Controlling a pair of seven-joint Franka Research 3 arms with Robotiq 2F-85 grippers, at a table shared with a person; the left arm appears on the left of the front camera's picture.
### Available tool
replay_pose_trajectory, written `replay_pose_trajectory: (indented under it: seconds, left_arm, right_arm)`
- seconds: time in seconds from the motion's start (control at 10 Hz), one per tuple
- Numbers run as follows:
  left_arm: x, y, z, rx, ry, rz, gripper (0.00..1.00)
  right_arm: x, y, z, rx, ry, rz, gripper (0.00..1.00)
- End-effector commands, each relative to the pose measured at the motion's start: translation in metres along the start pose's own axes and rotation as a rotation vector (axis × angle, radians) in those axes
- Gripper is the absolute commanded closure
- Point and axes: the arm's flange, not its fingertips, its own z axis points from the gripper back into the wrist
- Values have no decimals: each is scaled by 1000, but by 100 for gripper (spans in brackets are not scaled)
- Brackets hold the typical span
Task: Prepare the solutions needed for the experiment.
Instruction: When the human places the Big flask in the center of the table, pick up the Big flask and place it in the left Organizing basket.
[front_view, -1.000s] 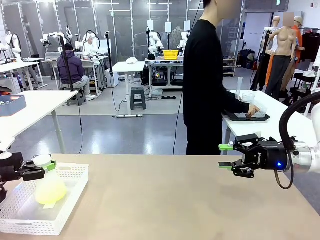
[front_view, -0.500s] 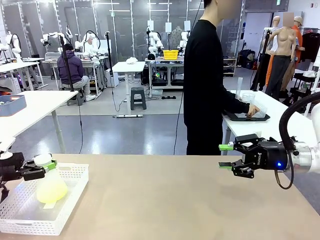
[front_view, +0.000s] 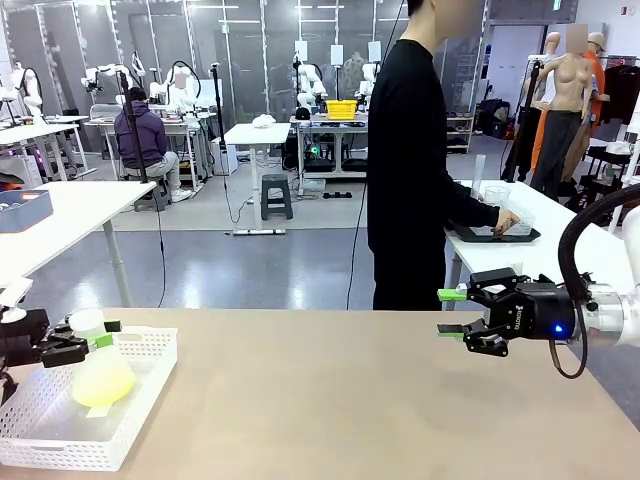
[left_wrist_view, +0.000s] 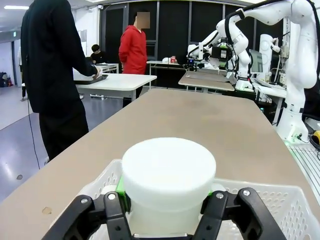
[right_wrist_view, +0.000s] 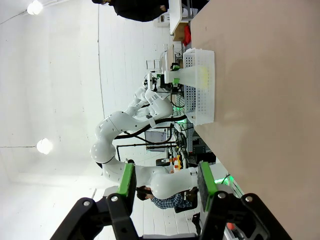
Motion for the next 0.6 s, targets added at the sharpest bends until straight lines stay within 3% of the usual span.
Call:
replay_pose_trajectory:
  seconds: [0.0, 0.1, 0.2, 0.3, 0.5]
  left_arm:
    - [-1, -5, 2, 9, 55, -21, 34]
    - [0, -5, 3, 9, 58, -21, 0]
    - [1, -5, 5, 15, 58, -22, 14]
    - [3, -6, 6, 20, 60, -24, 0]
    - [7, -6, 8, 28, 67, -23, 0]
  right_arm:
    - [-1, 1, -1, 1, 3, 4, 37]
    - [-1, 1, -1, 1, 3, 4, 37]
    - [-1, 1, -1, 1, 3, 4, 37]
    - [-1, 1, -1, 1, 3, 4, 37]
    - [-1, 1, -1, 1, 3, 4, 37]
